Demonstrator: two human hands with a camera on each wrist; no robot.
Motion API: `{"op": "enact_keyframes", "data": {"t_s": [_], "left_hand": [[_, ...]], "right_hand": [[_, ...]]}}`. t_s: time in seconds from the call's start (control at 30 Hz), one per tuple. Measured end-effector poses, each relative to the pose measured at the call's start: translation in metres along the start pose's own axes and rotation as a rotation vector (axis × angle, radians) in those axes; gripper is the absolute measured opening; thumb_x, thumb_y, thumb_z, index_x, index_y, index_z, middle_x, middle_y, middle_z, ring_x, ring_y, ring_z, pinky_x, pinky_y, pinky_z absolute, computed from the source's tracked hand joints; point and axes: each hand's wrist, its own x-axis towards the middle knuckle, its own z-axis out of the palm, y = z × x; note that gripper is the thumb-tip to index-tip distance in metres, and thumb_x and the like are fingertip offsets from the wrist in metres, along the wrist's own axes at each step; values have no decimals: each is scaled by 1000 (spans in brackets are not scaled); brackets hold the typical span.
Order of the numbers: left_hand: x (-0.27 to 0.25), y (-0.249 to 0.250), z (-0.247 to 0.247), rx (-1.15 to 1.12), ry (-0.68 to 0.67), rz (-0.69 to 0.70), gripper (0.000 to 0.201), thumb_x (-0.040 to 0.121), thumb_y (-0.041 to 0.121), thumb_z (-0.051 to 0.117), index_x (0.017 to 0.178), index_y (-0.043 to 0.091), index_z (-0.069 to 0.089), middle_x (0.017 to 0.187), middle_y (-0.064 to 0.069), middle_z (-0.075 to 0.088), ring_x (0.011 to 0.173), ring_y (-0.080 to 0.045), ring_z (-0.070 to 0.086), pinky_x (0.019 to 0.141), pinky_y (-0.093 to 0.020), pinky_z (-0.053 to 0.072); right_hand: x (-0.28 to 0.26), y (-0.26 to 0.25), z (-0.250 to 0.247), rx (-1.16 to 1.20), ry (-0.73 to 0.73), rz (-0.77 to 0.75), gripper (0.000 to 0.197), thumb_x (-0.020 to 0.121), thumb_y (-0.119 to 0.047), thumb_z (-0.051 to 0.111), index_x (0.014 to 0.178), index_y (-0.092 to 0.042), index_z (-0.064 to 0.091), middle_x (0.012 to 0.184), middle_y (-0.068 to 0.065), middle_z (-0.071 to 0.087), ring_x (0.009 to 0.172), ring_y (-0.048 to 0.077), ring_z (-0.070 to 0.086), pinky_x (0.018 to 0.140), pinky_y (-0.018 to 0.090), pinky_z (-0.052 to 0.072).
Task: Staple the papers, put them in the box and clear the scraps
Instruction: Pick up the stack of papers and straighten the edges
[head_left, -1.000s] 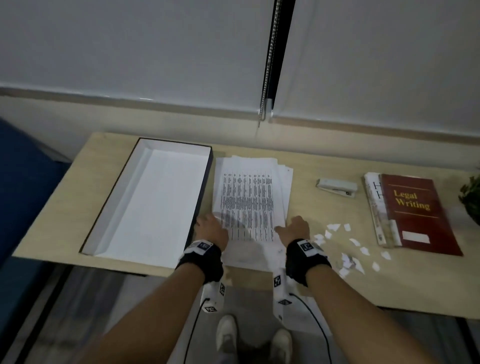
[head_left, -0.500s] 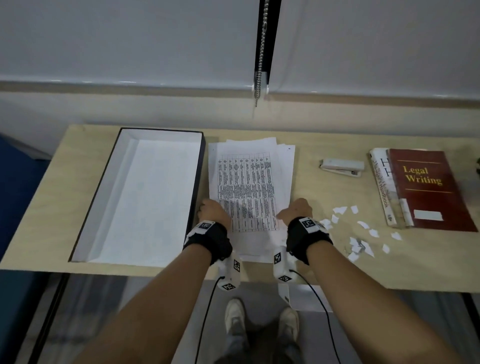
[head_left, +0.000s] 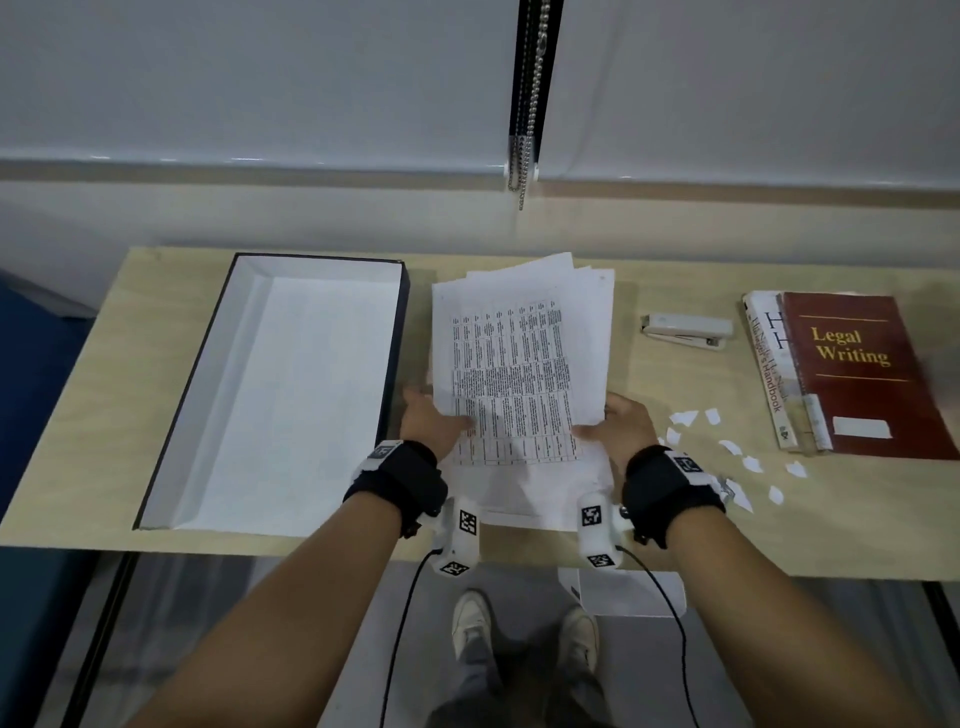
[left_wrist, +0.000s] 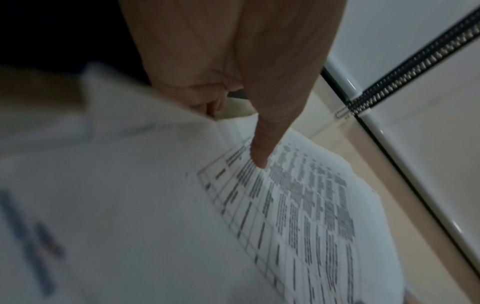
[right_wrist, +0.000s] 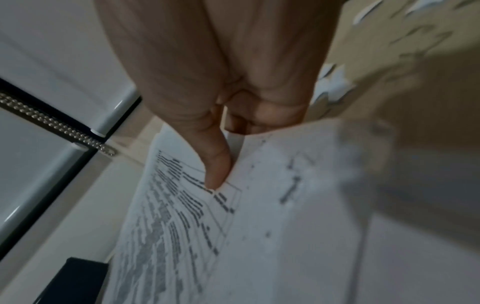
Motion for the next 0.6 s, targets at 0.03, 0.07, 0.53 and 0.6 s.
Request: {"op": "enact_keyframes", "data": {"t_s": [0.03,0.07,0.53,0.6], "left_hand": [[0,0,-3,-62,-18,13,82,79,17,77,140,3,24,128,-13,53,107,-27,54,90,-34,47],[1,1,-6,-110,-37,28,85,80,22,77,142,5,22,120,-9,55,103,-26,54,91,-36,49],[-54,108,-60,-497,-33,504,30,77,2,75,106,2,69,95,-1,76,91,-15,73,86,-37,59],[-71,128,-69,-546,-24,602,28,78,-3,72,106,1,68,79,12,77,80,-2,73,72,-20,60]], "right_hand": [[-3,0,-7,23,-13,-22,44,70,18,69,100,-13,71,98,5,73,95,24,68,86,33,53],[-8,-2,-13,39,-35,-47,44,70,18,69,96,-17,70,94,1,73,91,21,68,83,30,52],[-43,-70,-29,211,-39,-369,25,82,2,68,97,-17,70,82,-14,76,78,0,72,68,17,57],[-47,-92,-28,168,16,-500,21,83,-5,69,100,-17,71,91,-13,73,81,-6,69,74,14,55]]}}
